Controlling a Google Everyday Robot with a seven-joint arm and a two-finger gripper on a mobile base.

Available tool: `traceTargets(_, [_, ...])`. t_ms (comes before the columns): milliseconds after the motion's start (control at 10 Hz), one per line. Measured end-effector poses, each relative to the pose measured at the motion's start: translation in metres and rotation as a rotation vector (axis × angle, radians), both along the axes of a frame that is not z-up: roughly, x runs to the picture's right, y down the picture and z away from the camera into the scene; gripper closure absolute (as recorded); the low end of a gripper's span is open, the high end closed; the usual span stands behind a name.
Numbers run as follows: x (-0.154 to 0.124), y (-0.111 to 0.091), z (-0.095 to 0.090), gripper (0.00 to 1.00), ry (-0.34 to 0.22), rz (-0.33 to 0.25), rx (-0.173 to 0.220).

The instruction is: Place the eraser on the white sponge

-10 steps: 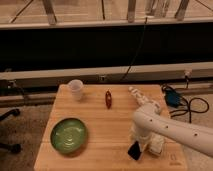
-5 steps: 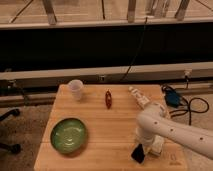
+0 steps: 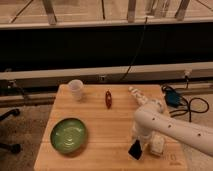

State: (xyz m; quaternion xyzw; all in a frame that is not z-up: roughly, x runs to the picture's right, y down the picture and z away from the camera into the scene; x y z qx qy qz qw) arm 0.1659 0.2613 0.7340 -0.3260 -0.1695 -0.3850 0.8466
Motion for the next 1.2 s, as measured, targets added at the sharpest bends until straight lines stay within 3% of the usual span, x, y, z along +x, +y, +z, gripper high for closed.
traceTargets(400, [0.035, -0.021, 0.004, 1.00, 0.054, 0.003, 0.024])
traceTargets(600, [0.066, -0.023, 0.007, 1.00, 0.099, 0.021, 0.026])
traceTargets(900, [0.089, -0.024, 0.008, 0.97, 0.145, 0.040, 0.024])
traceTargets(1200, [0.096, -0.023, 0.004, 0.68, 0.151, 0.058, 0.007])
